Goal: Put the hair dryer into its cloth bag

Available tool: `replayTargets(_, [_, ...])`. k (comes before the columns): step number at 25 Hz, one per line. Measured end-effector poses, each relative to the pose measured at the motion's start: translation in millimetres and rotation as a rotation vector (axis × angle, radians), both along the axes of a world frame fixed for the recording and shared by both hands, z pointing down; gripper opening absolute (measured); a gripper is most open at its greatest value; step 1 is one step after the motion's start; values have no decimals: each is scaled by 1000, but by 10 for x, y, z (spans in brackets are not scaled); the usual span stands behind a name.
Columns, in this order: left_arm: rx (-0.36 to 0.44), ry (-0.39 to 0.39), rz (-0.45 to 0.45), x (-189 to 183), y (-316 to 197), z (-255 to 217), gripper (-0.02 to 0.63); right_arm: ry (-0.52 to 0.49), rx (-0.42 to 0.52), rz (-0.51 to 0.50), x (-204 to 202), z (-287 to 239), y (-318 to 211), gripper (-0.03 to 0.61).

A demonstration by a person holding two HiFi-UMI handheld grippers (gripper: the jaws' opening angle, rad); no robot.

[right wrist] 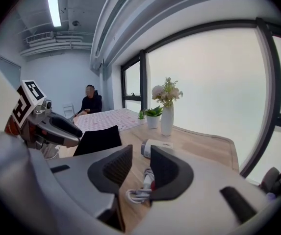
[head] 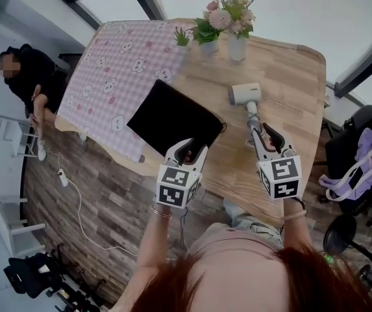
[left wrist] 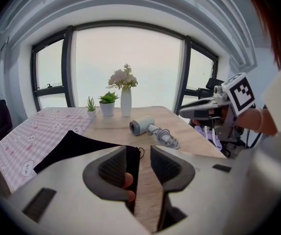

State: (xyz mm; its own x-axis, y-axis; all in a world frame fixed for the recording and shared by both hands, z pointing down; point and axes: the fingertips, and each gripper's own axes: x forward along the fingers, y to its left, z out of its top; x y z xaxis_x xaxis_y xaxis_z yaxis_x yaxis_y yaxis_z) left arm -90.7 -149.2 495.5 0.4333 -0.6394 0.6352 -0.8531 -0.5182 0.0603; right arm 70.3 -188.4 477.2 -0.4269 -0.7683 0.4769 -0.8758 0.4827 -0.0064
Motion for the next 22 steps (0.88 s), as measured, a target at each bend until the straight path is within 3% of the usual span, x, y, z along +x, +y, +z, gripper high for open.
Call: replayTargets(22, [-176,-181,101,-180,-316,1025,206,84,-176,42,11,941,-402,238])
